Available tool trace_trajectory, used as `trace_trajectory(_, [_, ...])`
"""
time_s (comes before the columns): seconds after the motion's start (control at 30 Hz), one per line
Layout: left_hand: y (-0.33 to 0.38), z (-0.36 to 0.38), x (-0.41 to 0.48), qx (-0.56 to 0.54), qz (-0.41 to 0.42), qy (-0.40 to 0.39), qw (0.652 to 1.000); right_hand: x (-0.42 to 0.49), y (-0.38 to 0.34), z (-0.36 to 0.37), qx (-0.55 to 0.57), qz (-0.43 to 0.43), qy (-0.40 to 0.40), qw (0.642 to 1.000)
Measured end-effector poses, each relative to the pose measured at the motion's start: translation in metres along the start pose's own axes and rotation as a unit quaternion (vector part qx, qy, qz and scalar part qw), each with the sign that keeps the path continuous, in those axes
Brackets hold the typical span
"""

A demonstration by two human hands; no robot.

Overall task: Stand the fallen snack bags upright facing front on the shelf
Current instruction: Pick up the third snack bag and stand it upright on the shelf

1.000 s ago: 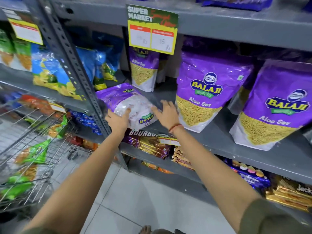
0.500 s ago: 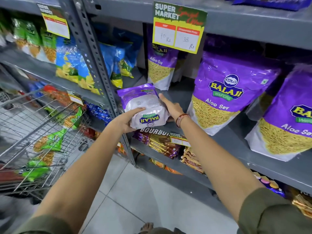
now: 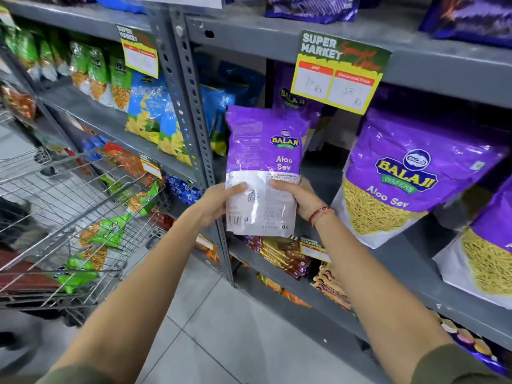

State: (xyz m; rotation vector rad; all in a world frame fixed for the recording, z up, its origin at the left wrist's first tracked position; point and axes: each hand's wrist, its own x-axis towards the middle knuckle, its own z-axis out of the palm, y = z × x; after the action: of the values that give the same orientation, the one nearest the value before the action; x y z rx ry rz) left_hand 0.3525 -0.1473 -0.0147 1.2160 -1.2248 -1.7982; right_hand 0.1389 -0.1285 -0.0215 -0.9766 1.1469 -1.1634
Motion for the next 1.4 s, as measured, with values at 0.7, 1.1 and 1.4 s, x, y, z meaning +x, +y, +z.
trace_trajectory(0.7, [0.068,0.030,0.047,-0.040,0.284,0.256,0.923,0.036,-0.054,-0.015,0.005,-0.163,0.160,0.974])
trace_trajectory(1.1, [-0.064,0.143,0.034,0.223,0.128,0.255,0.932,0.014,-0.012,0.008,-0.205,-0.191,0.269,0.921])
trace_trajectory(1.4, [-0.028,0.059,0.077,0.166,0.139,0.203,0.955,-0.009,-0.001,0.030,-0.220,-0.214,0.262,0.915])
